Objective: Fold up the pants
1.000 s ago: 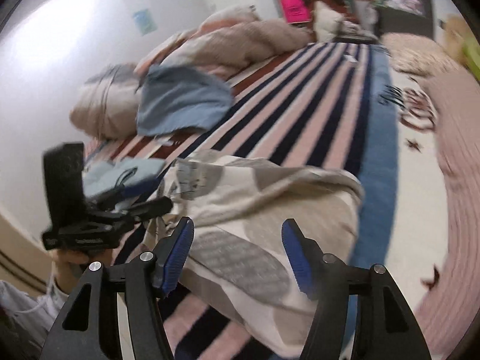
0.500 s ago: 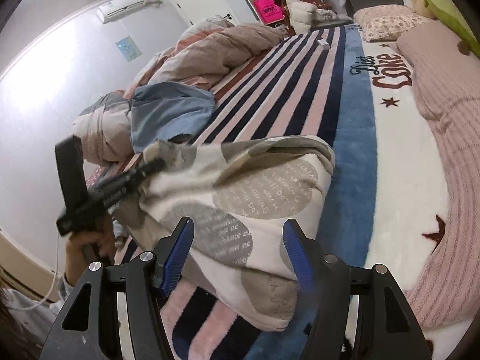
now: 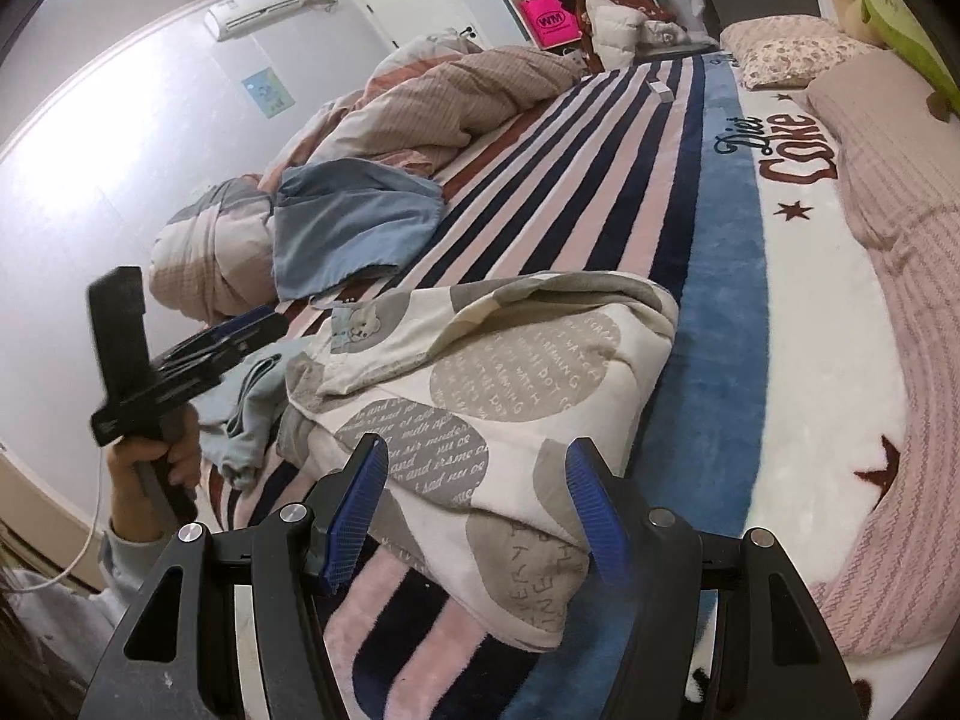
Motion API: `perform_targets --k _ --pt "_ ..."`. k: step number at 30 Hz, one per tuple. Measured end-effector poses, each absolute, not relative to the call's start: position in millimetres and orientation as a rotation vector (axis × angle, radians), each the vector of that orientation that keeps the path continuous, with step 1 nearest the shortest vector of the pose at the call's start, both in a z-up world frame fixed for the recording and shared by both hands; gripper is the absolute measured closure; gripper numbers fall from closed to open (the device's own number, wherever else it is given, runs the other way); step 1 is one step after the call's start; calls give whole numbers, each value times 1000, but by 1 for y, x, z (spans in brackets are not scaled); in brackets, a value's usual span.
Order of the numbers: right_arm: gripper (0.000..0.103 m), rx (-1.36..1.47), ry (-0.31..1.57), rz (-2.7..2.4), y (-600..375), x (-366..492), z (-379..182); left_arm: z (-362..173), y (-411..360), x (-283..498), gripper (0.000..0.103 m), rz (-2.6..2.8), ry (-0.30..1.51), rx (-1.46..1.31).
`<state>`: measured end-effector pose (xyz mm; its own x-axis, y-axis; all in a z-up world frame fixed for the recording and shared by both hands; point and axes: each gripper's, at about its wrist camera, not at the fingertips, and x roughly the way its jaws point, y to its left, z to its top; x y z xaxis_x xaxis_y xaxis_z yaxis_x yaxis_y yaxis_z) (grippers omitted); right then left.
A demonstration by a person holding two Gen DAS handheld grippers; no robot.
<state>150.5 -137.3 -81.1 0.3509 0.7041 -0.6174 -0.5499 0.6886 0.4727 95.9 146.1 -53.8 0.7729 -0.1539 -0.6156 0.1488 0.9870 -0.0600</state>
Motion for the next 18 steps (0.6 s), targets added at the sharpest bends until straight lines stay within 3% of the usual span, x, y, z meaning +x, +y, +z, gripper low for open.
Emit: perform_targets --k 10,12,14,16,18 --pt "44 223 897 818 -143 151 -81 -102 100 124 44 -172 840 231" --pt "44 221 902 822 -142 151 -82 -104 101 127 55 -144 834 236" --pt "44 221 907 826 -141 152 -83 -100 104 129 79 -161 831 204" --pt "44 225 910 829 -141 152 -83 -96 105 129 94 -174 825 187" --pt "44 231 911 830 -141 152 -83 -93 104 133 98 -174 828 200"
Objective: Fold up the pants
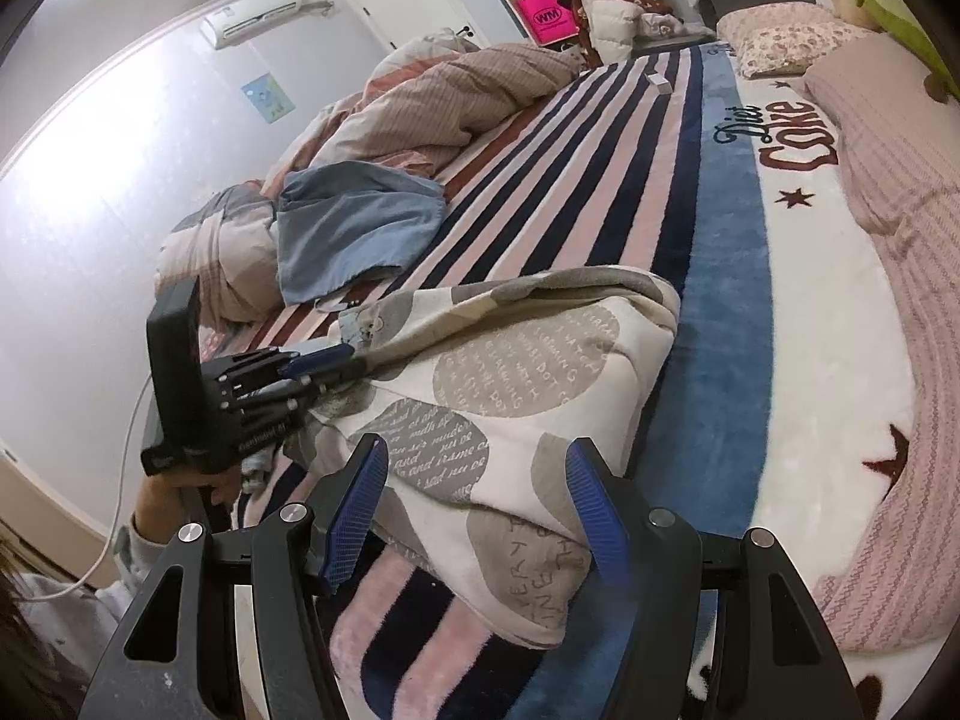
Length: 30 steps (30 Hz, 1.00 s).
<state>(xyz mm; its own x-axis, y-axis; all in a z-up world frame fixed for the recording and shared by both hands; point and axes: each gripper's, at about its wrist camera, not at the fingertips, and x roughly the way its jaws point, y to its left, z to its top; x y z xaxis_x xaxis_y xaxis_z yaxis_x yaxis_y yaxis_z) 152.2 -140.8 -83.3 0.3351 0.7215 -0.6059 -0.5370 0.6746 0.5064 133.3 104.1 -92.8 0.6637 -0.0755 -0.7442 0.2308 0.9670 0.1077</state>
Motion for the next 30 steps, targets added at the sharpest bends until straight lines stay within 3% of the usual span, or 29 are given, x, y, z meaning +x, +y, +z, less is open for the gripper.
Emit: perform_targets --k 9,15,16,17,19,30 --pt "44 259 912 831 -146 153 -83 -64 118 176 101 -51 740 197" --pt "44 279 923 839 -147 156 -85 -72 132 219 99 66 735 122" --pt "44 284 928 844 -146 157 -86 -74 135 225 90 83 747 107" --pt "44 286 931 848 -146 157 -86 -77 139 231 61 112 759 95" --pt "44 286 936 855 -145 159 -87 -77 148 233 22 156 744 60" --pt "44 282 953 866 -139 158 -90 -77 173 152 23 -23 793 -143"
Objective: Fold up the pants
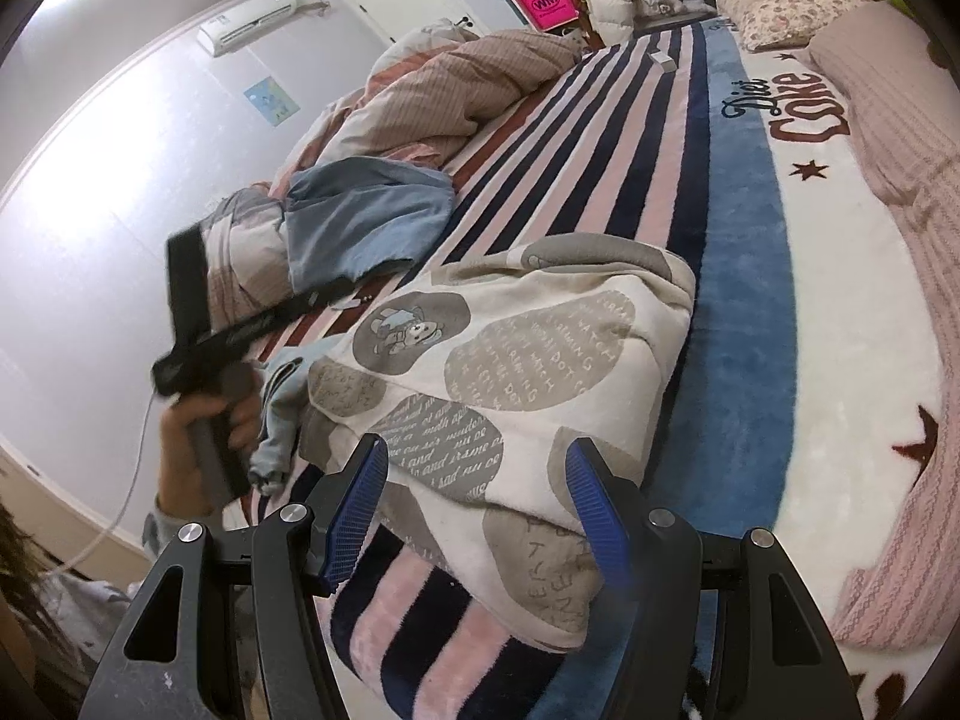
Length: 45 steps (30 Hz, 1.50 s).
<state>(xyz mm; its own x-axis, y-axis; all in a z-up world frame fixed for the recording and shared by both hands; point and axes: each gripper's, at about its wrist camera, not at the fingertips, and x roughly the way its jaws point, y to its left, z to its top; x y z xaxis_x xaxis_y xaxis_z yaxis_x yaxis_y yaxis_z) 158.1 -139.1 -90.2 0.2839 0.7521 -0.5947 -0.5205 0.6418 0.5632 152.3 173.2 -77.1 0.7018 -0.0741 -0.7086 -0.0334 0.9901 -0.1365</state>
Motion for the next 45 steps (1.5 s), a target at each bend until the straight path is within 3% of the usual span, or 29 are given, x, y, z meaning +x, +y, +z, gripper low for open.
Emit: perform_targets --k 4,7,11,15,19,28,32,34,45 --pt "44 273 944 856 -139 155 -88 -94 165 131 51 -57 824 -178" --pt "44 272 940 844 -142 154 -87 -96 156 119 61 -86 813 -187" --pt "44 281 936 838 -143 153 -87 -92 141 109 61 -27 791 -67" --pt "44 272 932 848 -141 151 -86 -93 150 106 62 -69 799 -126" --pt "44 286 941 855 -142 153 -88 -96 144 107 79 -121 810 -111" --pt "44 299 956 861 -142 154 -91 -103 149 120 79 -88 866 -84" --pt "44 303 963 863 -141 155 -93 -105 156 117 95 -108 859 -96" --pt "44 308 967 864 -140 155 -93 -97 156 110 99 -113 826 -99" --pt "44 310 951 851 -145 151 -90 -64 148 68 100 -140 778 -103"
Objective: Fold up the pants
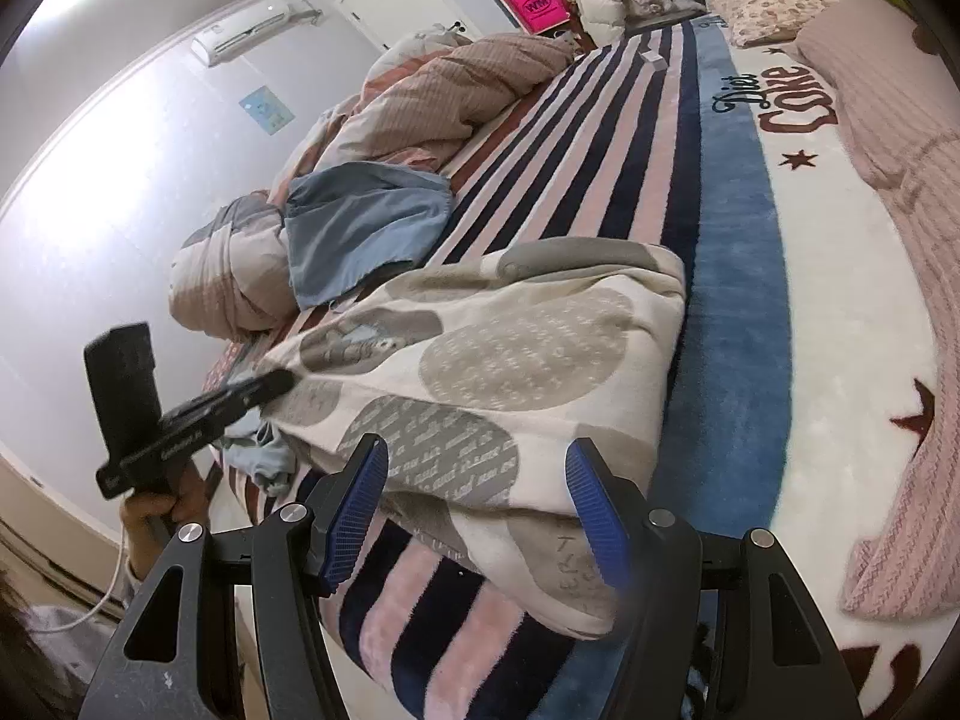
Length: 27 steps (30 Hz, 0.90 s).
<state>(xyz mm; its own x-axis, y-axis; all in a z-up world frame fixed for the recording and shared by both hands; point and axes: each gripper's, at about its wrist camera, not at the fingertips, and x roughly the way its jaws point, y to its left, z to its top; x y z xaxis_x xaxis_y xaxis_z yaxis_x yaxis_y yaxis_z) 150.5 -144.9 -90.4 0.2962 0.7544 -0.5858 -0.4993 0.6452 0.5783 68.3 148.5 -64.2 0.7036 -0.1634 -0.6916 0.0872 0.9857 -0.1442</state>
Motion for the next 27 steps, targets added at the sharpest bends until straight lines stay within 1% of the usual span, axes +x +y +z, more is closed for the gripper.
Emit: perform_targets --k 4,7,9,10,11,12,13,17,25,27 --pt "44 311 956 842 -147 150 -92 -83 161 67 100 -42 841 -87" --pt "44 296 975 819 -147 152 -98 -99 170 69 100 -48 910 -138" --pt "44 283 979 787 -147 154 -100 -99 176 71 94 -56 898 -168" --pt "40 277 978 760 -148 156 -101 -98 177 72 75 -63 885 -185" --pt "33 276 980 739 -149 158 -103 -96 180 74 39 -77 862 -211" --pt "32 279 984 718 -150 160 -104 -93 181 76 27 -86 839 -226" --pt "31 281 990 703 -151 162 -106 -91 179 77 23 -98 818 -240" --pt "25 280 1022 662 -153 169 -116 -96 178 97 22 -188 833 -319" --pt "24 336 1127 691 -142 182 -142 -137 171 133 22 -230 922 -380" --pt "23 343 1144 707 -136 184 -149 -147 171 136 25 -258 935 -422"
